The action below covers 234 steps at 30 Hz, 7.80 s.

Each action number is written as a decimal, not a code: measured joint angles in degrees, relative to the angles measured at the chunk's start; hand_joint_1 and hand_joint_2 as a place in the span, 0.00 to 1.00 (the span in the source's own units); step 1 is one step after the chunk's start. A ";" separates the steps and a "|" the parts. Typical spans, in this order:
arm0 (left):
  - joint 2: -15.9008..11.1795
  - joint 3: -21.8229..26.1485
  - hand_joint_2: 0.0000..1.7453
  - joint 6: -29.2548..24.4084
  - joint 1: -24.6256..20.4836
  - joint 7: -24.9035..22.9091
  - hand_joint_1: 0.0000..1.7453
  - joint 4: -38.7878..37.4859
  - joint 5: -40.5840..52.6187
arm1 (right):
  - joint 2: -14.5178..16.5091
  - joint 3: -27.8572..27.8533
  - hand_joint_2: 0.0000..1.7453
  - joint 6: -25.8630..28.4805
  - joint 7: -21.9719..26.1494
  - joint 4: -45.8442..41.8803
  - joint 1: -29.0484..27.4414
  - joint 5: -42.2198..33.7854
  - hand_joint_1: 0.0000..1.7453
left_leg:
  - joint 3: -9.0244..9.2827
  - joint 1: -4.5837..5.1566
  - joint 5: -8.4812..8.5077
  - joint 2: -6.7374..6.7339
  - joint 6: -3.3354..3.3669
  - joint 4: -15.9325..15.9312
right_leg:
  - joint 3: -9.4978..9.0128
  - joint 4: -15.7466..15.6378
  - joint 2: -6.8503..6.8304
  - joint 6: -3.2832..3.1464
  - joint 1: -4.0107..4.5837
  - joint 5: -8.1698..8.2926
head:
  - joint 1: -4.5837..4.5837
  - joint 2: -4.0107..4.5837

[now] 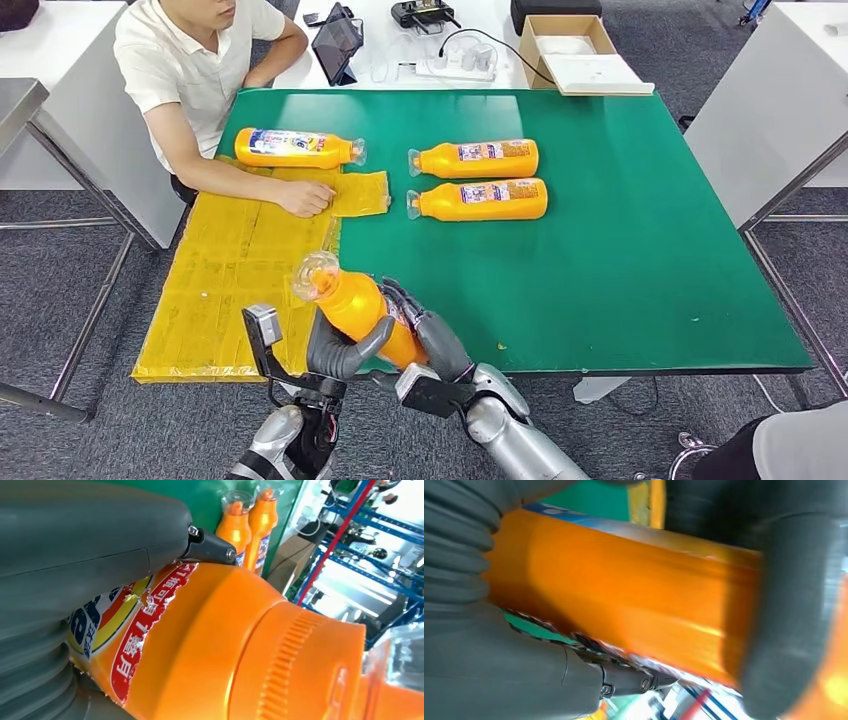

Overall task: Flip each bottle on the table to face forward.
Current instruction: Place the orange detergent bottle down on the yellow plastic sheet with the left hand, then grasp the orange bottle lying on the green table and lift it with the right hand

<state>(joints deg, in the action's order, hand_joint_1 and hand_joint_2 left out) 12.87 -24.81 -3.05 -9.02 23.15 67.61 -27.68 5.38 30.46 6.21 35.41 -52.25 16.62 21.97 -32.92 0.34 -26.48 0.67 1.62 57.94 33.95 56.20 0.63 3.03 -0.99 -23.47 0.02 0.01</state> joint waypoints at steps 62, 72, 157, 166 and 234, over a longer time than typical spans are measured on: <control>-5.50 12.69 1.00 -12.43 -33.40 -21.16 1.00 -45.03 84.35 | -3.46 8.85 0.00 19.48 2.78 -22.51 -11.19 -2.56 0.00 | 0.00 -0.01 0.05 0.26 -0.01 0.00 | -0.07 0.06 -0.17 0.01 -0.01 0.01 | 0.00 -0.01; -5.23 15.41 1.00 -8.20 -34.12 -21.01 0.00 -46.88 80.35 | -3.47 9.14 0.00 19.21 2.78 -21.12 -10.48 -3.89 0.00 | 0.06 -0.01 0.06 0.23 -0.01 0.00 | -0.11 0.07 -0.18 0.01 0.00 0.02 | 0.01 -0.01; -1.26 14.05 1.00 -5.60 9.16 9.81 0.00 27.51 15.07 | -15.10 -21.31 1.00 23.89 -20.26 0.00 -1.78 35.30 0.00 | -0.16 0.03 0.03 0.35 0.03 0.01 | 0.02 -0.06 -0.27 0.05 -0.03 0.01 | 0.00 -0.01; -1.44 10.82 1.00 -5.05 6.61 8.46 0.00 26.12 14.48 | -13.97 -20.98 1.00 16.57 -22.70 13.54 7.59 34.64 0.00 | -0.15 0.04 0.08 0.36 0.07 0.02 | 0.00 -0.05 -0.27 0.08 -0.03 0.05 | 0.01 -0.01; -1.65 3.66 1.00 -13.89 6.52 1.20 0.00 15.52 12.88 | -10.38 -21.66 1.00 0.85 -8.07 6.36 1.04 4.23 1.00 | 0.04 0.00 0.04 0.23 0.06 0.02 | -0.16 -0.06 -0.15 0.10 0.01 0.05 | -0.01 -0.01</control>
<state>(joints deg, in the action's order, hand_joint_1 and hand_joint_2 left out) 11.22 -21.15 -16.93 -2.50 24.35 83.14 -14.80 -5.00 8.80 7.07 27.34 -45.88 17.66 26.19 -32.88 0.33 -26.44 0.90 1.68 57.95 33.79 56.15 0.48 3.13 -0.99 -23.41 0.01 0.00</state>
